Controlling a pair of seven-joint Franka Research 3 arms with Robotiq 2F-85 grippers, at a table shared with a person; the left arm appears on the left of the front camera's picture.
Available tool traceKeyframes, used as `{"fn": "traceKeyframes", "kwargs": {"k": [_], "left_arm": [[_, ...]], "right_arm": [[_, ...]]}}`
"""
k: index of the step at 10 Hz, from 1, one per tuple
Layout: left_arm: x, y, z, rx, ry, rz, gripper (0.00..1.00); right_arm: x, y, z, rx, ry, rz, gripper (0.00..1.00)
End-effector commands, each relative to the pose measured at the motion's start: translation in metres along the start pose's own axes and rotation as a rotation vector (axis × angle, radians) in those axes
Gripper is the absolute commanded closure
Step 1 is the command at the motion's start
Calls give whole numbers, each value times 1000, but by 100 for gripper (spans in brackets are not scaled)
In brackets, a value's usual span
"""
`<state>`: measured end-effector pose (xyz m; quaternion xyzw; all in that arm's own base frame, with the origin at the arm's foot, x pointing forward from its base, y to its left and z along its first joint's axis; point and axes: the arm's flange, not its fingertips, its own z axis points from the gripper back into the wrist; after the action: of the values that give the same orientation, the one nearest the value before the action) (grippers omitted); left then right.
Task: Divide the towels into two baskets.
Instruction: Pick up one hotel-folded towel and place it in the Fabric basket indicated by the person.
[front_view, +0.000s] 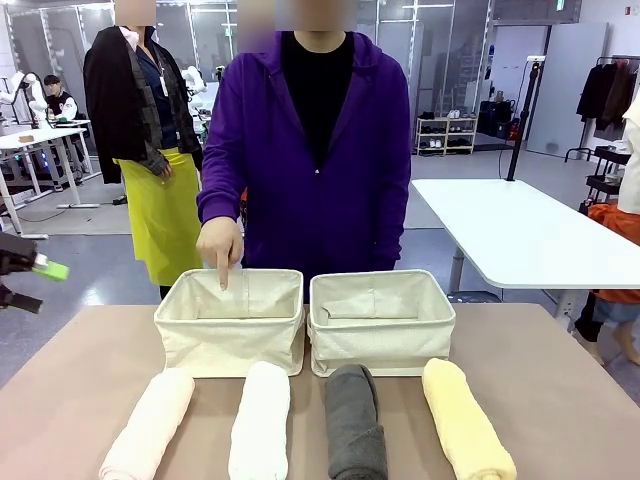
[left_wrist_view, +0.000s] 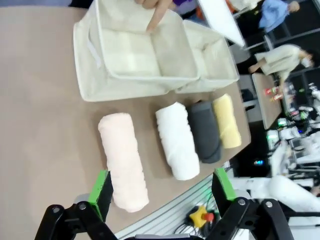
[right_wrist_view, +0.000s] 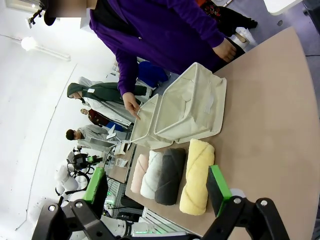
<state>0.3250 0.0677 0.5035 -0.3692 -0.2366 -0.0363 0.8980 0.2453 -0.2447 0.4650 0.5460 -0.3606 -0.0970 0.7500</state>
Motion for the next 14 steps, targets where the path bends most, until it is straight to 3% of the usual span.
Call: {"fn": "traceKeyframes", "kwargs": {"k": [1, 6, 10, 14], "left_arm": [[-25, -7, -35, 116, 85, -4, 0], [-63, -13, -116, 313, 334, -71, 0], [-84, -3, -161, 441, 413, -62, 0], [-108, 10, -191, 483, 369, 3, 0]], "right_arm": [[-1, 3, 2, 11, -7, 8, 0], [-1, 3, 2, 11, -7, 8, 0], [-1, 3, 2, 11, -7, 8, 0], [-1, 3, 2, 11, -7, 8, 0]]}}
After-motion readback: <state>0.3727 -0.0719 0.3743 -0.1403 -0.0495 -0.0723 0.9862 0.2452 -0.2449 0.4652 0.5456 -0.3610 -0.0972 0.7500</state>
